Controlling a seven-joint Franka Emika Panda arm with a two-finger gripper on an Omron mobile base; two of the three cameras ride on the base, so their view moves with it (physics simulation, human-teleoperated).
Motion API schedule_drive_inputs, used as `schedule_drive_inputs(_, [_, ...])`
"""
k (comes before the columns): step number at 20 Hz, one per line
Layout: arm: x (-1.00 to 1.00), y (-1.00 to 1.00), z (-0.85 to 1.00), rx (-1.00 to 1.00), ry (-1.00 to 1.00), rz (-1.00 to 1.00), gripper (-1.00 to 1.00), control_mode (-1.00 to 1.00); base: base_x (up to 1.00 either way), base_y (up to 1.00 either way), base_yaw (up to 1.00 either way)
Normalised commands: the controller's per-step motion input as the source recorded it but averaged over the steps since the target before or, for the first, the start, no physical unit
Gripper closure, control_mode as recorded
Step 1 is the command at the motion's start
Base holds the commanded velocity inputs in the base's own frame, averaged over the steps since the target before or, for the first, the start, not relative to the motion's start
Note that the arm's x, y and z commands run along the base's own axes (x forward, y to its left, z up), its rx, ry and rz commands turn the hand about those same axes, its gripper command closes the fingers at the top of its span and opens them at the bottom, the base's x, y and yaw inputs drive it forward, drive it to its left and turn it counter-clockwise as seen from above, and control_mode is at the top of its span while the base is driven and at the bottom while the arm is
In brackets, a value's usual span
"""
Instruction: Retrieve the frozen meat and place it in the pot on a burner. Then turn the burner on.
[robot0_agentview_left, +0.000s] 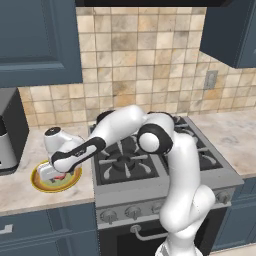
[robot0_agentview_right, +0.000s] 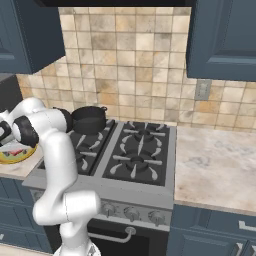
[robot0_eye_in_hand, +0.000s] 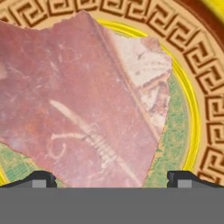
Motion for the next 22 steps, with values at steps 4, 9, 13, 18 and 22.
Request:
schedule_drive_inputs(4, [0.13, 0.0, -0.13, 0.0, 0.0, 0.0, -1.0, -1.0, 0.0, 0.0, 0.0])
schedule_drive_inputs(9, [0.15, 0.0, -0.14, 0.0, 0.0, 0.0, -1.0, -1.0, 0.0, 0.0, 0.0])
schedule_drive_inputs(13, [0.1, 0.0, -0.02, 0.0, 0.0, 0.0, -1.0, -1.0, 0.0, 0.0, 0.0])
schedule_drive_inputs(18, [0.01, 0.0, 0.0, 0.0, 0.0, 0.0, -1.0, -1.0, 0.0, 0.0, 0.0])
schedule_drive_inputs(22, [0.03, 0.0, -0.01, 0.0, 0.0, 0.0, 1.0, -1.0, 0.0, 0.0, 0.0])
